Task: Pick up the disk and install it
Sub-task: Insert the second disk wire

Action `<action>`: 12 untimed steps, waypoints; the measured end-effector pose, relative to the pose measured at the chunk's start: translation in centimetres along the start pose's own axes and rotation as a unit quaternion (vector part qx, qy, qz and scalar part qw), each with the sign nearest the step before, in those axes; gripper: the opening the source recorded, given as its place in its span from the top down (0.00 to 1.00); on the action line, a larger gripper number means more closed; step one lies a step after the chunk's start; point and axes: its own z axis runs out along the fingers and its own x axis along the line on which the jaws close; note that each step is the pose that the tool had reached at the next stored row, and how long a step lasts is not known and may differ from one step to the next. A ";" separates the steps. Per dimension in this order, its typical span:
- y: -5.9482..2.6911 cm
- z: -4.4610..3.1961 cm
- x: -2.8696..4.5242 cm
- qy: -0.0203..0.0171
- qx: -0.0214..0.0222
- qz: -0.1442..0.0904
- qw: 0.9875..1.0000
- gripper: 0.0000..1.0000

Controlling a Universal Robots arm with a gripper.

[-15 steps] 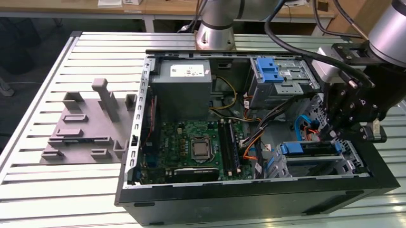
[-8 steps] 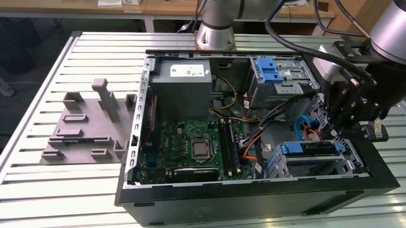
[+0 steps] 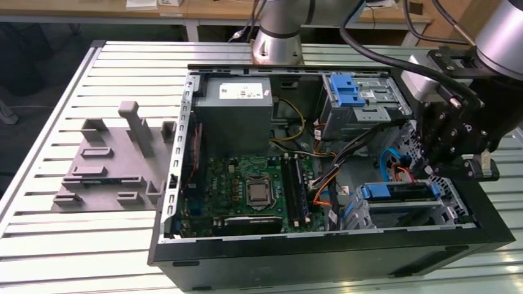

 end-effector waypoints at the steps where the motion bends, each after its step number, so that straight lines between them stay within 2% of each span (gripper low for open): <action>1: 0.09 -0.07 0.01 0.000 0.000 0.000 1.000 0.89; 12: 0.90 -0.97 -0.05 -0.001 -0.001 0.000 1.000 0.89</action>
